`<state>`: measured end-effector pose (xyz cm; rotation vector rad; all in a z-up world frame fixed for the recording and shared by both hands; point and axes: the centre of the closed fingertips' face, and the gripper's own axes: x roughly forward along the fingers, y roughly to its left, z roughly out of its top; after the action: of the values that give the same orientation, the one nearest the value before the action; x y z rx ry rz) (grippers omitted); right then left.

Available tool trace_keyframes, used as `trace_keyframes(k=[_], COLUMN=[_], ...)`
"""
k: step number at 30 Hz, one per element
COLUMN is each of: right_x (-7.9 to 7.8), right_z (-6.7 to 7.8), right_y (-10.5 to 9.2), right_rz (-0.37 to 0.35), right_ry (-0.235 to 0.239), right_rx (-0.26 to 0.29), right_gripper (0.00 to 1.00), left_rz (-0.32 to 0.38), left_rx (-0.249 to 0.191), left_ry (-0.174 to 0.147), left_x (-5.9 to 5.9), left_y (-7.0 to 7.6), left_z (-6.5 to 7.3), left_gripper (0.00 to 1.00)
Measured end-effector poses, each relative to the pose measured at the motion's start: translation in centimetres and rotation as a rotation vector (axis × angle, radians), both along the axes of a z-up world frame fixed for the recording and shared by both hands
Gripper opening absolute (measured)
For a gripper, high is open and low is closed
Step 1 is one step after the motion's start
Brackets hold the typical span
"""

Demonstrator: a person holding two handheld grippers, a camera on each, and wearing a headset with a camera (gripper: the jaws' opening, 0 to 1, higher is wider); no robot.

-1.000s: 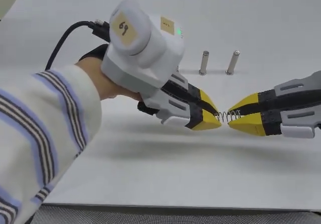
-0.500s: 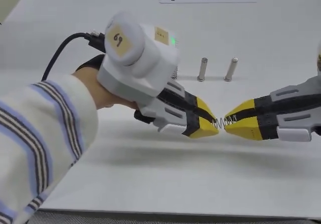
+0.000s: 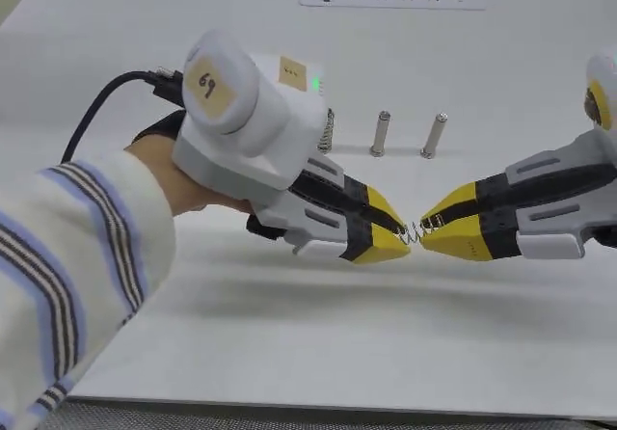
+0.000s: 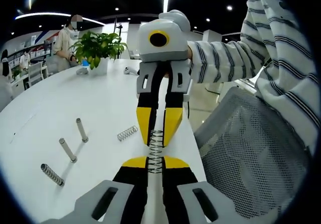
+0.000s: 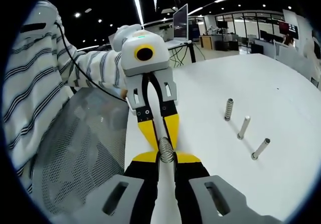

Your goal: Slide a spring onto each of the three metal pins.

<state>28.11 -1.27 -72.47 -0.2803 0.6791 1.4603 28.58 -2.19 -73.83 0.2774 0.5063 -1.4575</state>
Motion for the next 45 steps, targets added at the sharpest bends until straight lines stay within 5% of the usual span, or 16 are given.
trace_keyframes(k=[6,12,24,25,32,45], right_x=[-0.3,-1.1,-0.9,-0.8,-0.4,0.1], right_z=[0.4,0.5,0.2,0.2,0.6,-0.1], right_y=[-0.1,0.0,-1.0,-1.0,-1.2,-1.0], right_rz=[0.061,0.09,0.026,0.035,0.068,0.121], right_ry=[-0.065,-0.066,-0.001,-0.014,-0.058,-0.085], right_rx=[-0.078,-0.145,-0.268,-0.272,-0.32,-0.396], right_gripper=[0.08,0.08,0.08,0.08,0.08,0.08], left_rz=[-0.001,-0.017,-0.048,-0.04,-0.037,-0.032], left_rx=[-0.015,-0.013,-0.029,-0.042,-0.064,-0.038], left_ry=[-0.023,-0.051,-0.109,-0.089,-0.101,-0.11], left_x=[-0.1,-0.5,-0.8,-0.9,-0.5,-0.2], left_y=[-0.4,-1.1,-1.9,-2.0,-2.2,-2.0], left_z=[0.0,-0.3,-0.6,-0.4,0.1,-0.4], left_gripper=[0.02,0.02,0.02,0.02,0.01,0.01])
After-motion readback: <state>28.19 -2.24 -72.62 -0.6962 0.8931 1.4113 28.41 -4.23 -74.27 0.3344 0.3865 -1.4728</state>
